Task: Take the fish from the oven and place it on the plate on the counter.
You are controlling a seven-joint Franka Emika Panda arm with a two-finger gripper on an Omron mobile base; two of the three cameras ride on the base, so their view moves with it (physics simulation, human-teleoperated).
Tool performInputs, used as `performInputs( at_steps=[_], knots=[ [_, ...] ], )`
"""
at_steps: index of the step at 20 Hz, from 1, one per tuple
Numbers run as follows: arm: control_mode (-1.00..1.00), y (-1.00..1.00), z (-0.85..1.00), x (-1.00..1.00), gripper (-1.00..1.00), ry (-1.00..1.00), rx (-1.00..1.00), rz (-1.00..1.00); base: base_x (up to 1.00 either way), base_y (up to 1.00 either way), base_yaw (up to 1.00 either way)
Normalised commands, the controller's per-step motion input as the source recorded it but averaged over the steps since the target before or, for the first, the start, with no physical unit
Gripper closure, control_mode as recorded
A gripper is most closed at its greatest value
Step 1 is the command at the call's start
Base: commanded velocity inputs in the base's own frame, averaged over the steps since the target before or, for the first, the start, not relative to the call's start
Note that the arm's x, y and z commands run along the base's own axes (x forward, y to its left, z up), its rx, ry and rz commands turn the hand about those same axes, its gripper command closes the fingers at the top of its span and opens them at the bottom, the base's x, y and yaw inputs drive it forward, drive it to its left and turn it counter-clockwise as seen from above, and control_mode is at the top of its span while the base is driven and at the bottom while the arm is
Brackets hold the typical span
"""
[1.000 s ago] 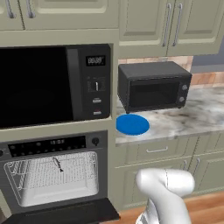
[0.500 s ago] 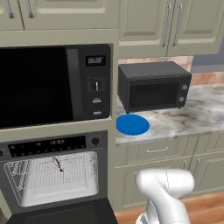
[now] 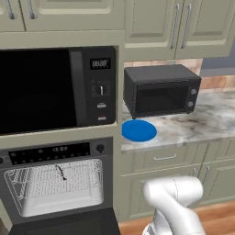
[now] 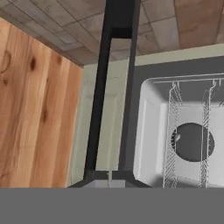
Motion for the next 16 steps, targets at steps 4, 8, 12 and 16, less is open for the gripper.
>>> performInputs(
  at_steps=[4, 8, 12, 16],
  knots=[
    [-1.0, 0.15, 0.44, -1.0, 1.0, -0.04, 0.0, 0.09, 0.0, 0.0, 0.0],
    [-1.0, 0.18, 0.63, -0.82, 1.0, -0.08, 0.0, 0.06, 0.0, 0.0, 0.0],
    [-1.0, 0.06, 0.76, -0.17, 1.0, -0.06, 0.0, 0.01, 0.0, 0.0, 0.0],
    [-1.0, 0.0, 0.84, 0.18, 1.0, -0.07, 0.0, 0.0, 0.0, 0.0, 0.0]
  ],
)
